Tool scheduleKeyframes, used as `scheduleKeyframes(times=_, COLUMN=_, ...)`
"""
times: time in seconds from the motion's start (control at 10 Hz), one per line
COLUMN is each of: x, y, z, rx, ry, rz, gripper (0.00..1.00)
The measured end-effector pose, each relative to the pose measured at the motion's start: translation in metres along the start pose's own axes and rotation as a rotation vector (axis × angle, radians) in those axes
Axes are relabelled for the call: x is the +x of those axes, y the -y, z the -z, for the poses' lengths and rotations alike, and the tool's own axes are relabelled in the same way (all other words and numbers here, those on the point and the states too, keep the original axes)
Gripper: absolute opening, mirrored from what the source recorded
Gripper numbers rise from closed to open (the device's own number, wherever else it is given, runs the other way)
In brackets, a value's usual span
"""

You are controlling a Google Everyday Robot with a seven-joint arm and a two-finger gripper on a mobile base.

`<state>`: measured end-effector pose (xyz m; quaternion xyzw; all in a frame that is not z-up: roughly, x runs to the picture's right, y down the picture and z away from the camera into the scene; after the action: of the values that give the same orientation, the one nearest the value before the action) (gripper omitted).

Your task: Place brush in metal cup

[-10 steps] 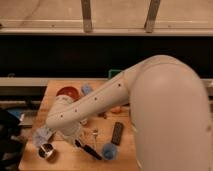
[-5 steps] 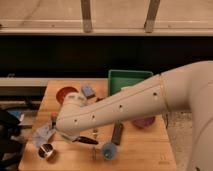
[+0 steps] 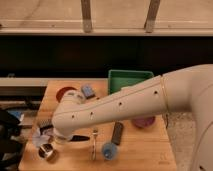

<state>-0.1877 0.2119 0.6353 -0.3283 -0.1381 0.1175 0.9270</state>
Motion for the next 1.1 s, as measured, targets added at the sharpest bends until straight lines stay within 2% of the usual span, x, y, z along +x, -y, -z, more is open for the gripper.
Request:
scheduleKeyframes(times=0.4, x=0.000, y=0.000, z=-0.002, rx=-0.009, ry=0.004, rz=0.010, gripper=0.00)
scheduleKeyframes(times=0.7, x=-0.017, y=-0.010, z=-0.025, rx=-0.045, ry=0.012, rz=0.082, gripper=0.00)
scheduleKeyframes(times=1.1, x=-0.024, y=-0.023, z=-0.049, rx=-0.103, ry=-0.003, rz=0.144, gripper=0.00)
